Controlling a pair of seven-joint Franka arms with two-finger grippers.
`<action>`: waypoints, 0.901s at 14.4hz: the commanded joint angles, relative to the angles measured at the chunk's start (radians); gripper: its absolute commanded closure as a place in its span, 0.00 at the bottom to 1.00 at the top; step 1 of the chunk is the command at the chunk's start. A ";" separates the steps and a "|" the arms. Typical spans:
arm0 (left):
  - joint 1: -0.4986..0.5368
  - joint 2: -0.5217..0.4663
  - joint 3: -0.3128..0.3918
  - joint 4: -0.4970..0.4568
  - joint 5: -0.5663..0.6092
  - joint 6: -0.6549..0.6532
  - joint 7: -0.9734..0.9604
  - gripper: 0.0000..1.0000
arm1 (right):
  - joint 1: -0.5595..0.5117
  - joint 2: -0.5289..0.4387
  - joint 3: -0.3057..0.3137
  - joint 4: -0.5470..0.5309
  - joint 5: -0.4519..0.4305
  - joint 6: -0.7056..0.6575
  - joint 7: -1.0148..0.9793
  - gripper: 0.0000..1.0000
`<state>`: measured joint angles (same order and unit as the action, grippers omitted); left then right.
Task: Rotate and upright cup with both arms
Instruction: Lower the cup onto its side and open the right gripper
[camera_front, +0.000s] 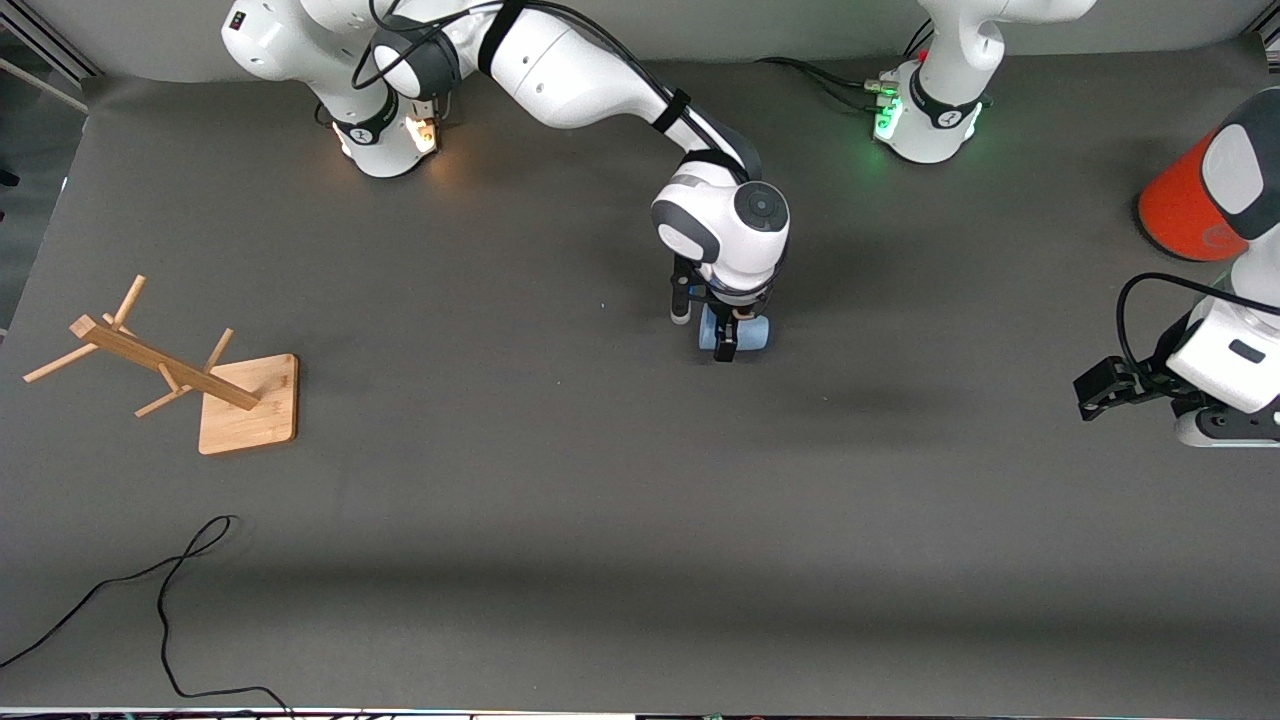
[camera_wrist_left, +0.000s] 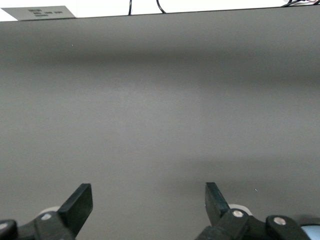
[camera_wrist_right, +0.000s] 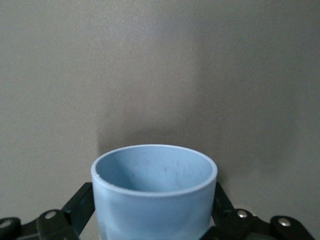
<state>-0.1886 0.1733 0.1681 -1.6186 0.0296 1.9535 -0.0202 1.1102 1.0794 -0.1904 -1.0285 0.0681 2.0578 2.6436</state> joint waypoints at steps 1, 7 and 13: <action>-0.011 0.020 0.007 0.032 0.004 -0.016 -0.009 0.00 | 0.005 -0.024 -0.009 0.025 -0.005 -0.030 0.016 0.00; -0.006 0.025 0.007 0.032 0.003 -0.016 -0.004 0.00 | -0.023 -0.235 -0.006 0.021 0.012 -0.284 -0.129 0.00; -0.012 0.037 0.007 0.031 0.007 -0.021 0.000 0.00 | -0.211 -0.479 -0.014 0.007 0.004 -0.637 -0.665 0.00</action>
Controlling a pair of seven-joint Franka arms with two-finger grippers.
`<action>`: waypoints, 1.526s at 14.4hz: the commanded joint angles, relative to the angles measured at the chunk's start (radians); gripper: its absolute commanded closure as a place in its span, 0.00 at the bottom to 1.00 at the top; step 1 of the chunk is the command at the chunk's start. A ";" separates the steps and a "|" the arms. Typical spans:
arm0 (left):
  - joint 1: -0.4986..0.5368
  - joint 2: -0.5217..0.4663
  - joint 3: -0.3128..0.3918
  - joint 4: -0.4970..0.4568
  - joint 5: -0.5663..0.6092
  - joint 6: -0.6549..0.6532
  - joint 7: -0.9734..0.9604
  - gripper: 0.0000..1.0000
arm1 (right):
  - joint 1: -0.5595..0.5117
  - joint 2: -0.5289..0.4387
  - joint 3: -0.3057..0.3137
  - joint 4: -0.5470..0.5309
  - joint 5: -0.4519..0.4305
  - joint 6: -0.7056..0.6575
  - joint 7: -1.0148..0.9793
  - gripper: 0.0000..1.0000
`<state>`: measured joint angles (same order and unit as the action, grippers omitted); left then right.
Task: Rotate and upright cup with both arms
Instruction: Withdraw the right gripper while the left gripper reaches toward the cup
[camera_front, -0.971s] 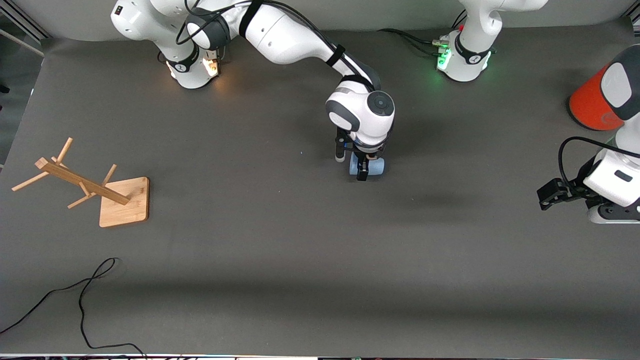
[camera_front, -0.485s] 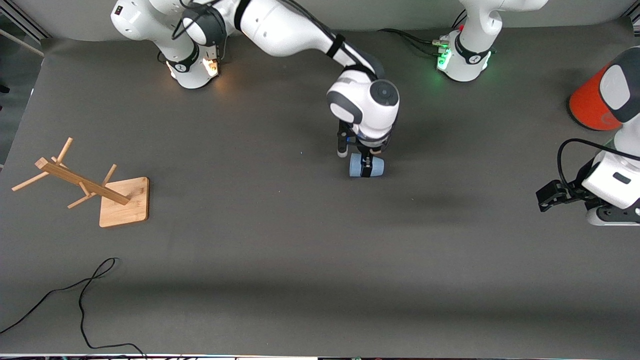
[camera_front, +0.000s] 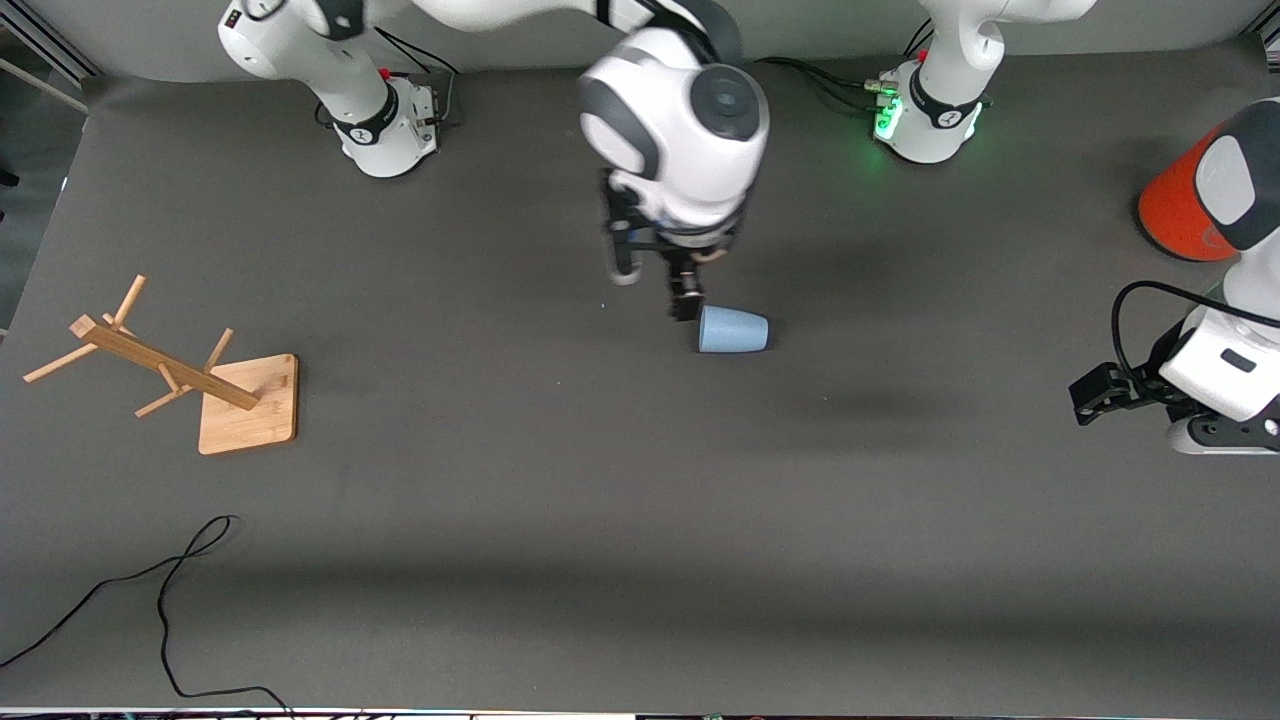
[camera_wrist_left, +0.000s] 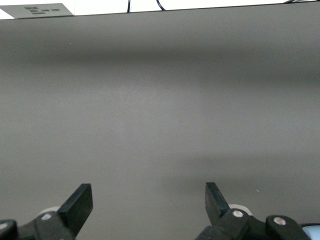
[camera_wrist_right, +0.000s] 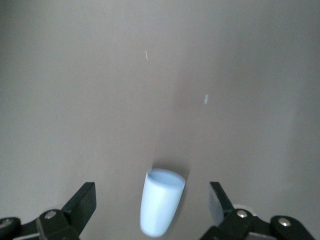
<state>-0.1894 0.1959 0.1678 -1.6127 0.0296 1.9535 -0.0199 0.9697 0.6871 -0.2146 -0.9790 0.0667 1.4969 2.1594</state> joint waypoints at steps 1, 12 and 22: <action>-0.013 0.019 0.007 0.025 0.012 -0.019 0.000 0.00 | -0.118 -0.124 0.009 -0.053 0.001 -0.124 -0.297 0.00; -0.035 0.060 -0.051 0.062 0.006 -0.041 -0.075 0.00 | -0.498 -0.526 -0.183 -0.424 -0.007 -0.065 -1.537 0.00; -0.342 0.255 -0.145 0.333 0.120 -0.229 -0.771 0.00 | -0.960 -0.659 0.124 -0.603 -0.071 0.160 -2.205 0.00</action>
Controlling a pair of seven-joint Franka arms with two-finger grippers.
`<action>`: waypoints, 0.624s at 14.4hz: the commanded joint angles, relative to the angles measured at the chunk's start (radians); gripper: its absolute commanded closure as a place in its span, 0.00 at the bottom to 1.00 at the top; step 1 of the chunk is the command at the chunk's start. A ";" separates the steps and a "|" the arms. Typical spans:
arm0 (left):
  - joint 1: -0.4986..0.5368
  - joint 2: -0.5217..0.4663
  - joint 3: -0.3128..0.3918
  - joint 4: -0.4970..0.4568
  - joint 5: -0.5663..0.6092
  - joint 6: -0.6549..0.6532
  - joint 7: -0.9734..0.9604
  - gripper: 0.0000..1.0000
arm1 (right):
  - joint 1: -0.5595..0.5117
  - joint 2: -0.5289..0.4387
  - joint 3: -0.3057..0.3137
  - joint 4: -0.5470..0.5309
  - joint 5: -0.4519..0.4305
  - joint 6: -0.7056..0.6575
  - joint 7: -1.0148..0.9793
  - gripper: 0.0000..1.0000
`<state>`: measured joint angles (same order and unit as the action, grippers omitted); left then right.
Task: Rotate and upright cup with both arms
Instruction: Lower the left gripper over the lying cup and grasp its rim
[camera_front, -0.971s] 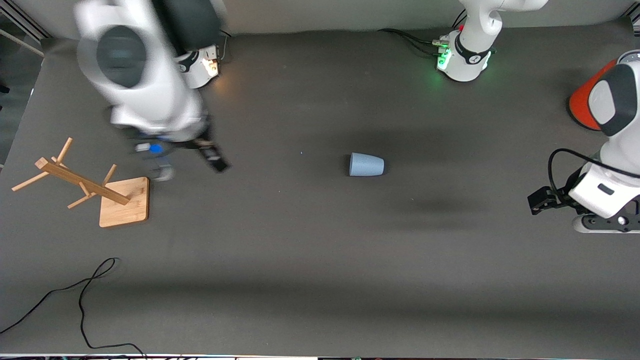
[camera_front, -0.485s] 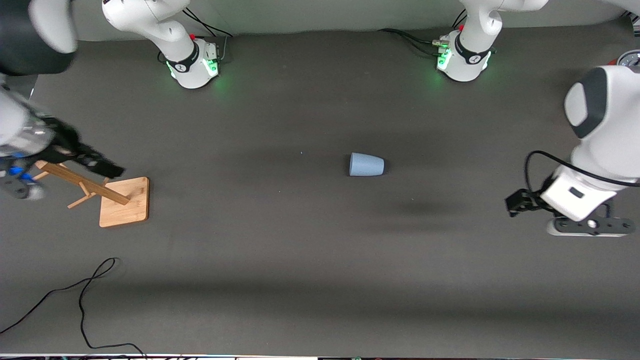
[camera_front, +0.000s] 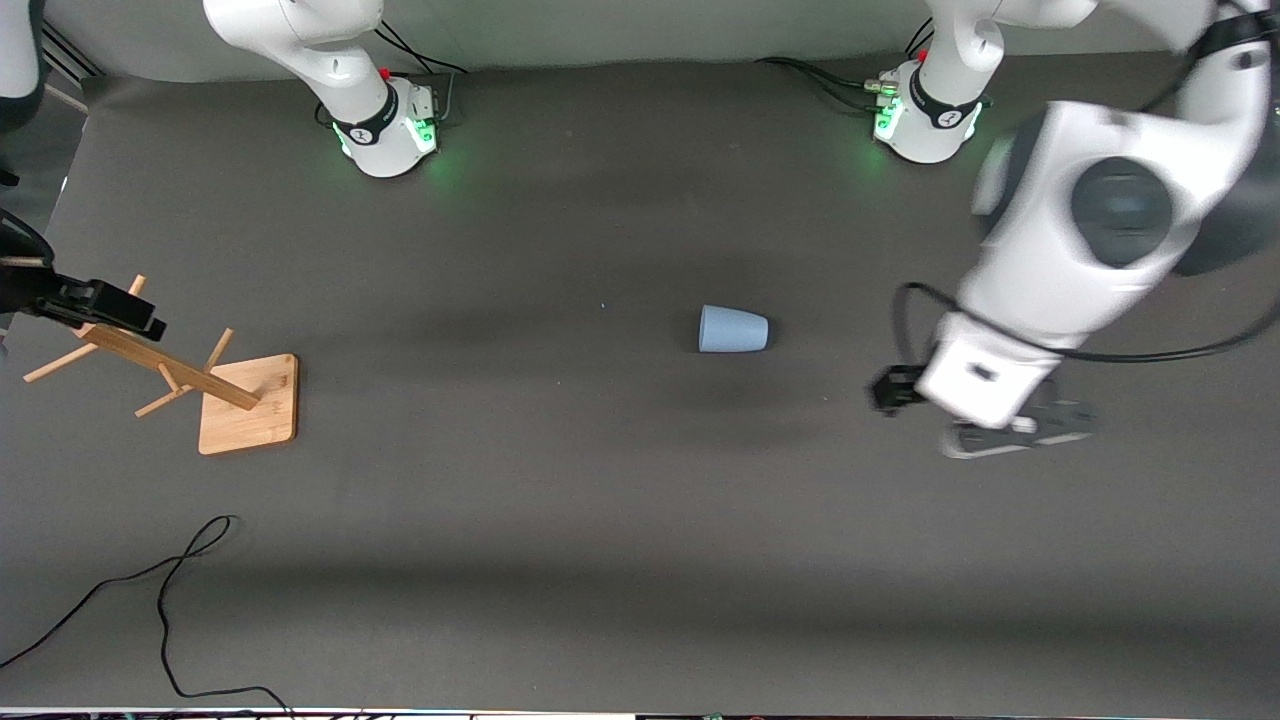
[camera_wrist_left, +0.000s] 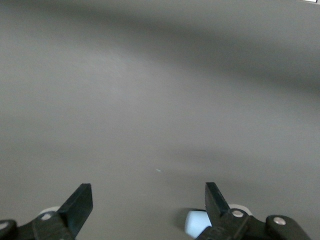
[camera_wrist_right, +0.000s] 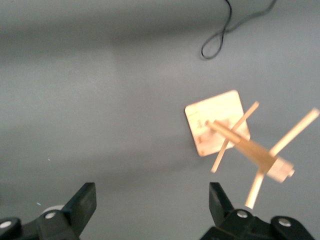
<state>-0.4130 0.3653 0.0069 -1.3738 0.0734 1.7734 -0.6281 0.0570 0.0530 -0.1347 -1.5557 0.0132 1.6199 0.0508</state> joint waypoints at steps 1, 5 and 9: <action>-0.200 0.115 0.015 0.100 0.126 -0.052 -0.264 0.00 | -0.048 -0.025 0.044 -0.024 -0.016 0.038 -0.101 0.00; -0.488 0.188 0.015 0.090 0.294 -0.054 -0.577 0.00 | -0.036 -0.019 0.044 -0.006 -0.015 0.038 -0.088 0.00; -0.586 0.302 0.012 0.096 0.358 -0.055 -0.500 0.00 | -0.037 -0.016 0.044 -0.007 -0.009 0.038 -0.092 0.00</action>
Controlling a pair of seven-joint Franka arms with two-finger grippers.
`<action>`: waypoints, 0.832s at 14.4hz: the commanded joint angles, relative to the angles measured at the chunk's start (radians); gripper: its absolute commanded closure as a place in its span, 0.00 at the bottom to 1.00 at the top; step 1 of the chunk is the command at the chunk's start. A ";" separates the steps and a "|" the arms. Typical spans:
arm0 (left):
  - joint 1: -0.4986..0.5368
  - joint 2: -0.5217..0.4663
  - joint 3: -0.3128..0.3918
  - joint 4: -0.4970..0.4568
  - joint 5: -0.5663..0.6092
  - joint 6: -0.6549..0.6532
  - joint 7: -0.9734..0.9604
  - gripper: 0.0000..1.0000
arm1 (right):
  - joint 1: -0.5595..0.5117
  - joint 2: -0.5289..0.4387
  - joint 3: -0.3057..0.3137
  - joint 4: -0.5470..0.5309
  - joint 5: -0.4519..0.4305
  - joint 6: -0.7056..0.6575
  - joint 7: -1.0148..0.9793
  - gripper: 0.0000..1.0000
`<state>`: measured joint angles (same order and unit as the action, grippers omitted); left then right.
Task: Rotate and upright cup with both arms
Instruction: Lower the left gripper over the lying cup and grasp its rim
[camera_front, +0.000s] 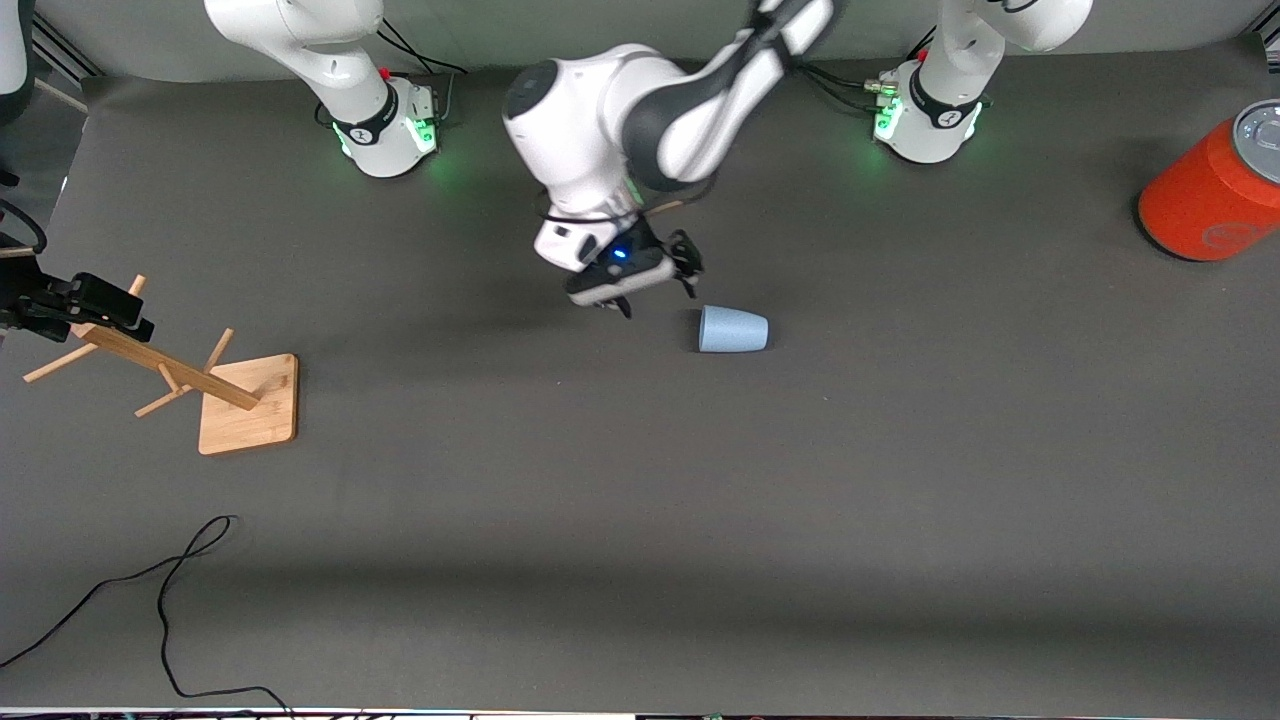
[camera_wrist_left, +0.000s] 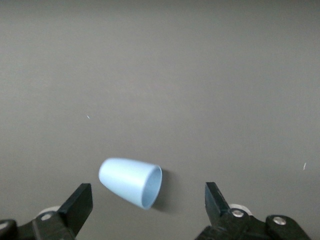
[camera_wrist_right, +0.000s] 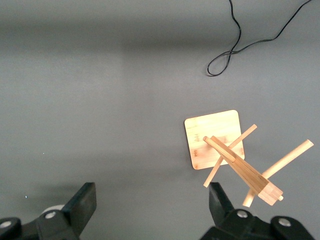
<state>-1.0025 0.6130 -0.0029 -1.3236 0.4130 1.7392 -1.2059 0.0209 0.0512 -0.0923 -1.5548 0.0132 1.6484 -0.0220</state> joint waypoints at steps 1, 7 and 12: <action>0.002 0.077 0.021 0.046 0.012 -0.024 0.171 0.00 | -0.001 -0.014 0.002 -0.010 -0.007 0.010 -0.021 0.00; -0.001 0.197 0.023 0.040 0.053 -0.046 0.356 0.00 | 0.033 -0.013 -0.027 -0.011 -0.007 0.010 -0.029 0.00; -0.001 0.267 0.021 0.041 0.141 -0.090 0.370 0.03 | 0.045 -0.013 -0.040 -0.017 -0.007 0.010 -0.029 0.00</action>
<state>-0.9962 0.8495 0.0163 -1.3221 0.5075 1.6996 -0.8623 0.0498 0.0513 -0.1147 -1.5565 0.0132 1.6484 -0.0255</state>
